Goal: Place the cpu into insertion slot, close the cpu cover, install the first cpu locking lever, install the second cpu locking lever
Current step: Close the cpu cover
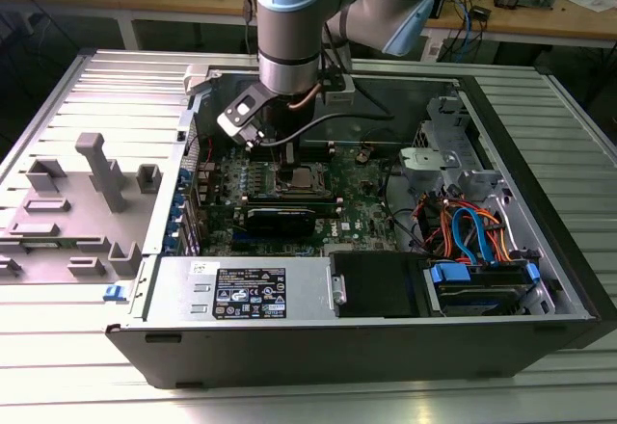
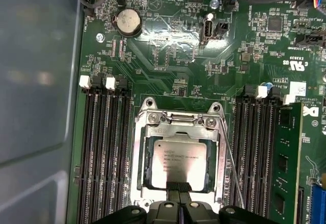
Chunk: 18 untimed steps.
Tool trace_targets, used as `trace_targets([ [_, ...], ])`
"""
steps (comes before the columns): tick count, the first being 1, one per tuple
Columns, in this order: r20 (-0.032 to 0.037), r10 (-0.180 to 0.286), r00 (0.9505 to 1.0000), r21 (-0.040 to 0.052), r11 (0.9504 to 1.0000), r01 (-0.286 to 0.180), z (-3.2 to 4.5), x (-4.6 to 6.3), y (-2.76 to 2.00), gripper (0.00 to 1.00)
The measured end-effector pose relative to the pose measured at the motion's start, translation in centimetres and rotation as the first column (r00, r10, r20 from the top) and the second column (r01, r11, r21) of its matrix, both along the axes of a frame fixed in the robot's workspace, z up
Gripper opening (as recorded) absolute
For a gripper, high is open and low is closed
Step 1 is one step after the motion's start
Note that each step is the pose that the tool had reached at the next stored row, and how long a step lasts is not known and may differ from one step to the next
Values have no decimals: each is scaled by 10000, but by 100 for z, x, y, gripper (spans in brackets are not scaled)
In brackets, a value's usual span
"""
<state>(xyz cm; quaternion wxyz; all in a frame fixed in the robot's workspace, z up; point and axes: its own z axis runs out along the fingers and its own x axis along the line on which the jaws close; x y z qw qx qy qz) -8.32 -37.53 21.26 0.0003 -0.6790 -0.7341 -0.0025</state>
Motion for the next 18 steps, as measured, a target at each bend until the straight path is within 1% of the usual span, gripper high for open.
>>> trace_targets([
  [1,10,0,10000,0,10000,0,14,0,0,11],
  [3,14,0,10000,2,10000,0,15,12,1,11],
  [4,13,-1,10000,-5,10000,1,16,41,0,11],
  [7,12,0,10000,-37,10000,0,15,179,2,11],
  [8,13,1,10000,-39,10000,-1,15,201,3,11],
  [18,13,0,10000,-39,10000,0,15,210,2,11],
])
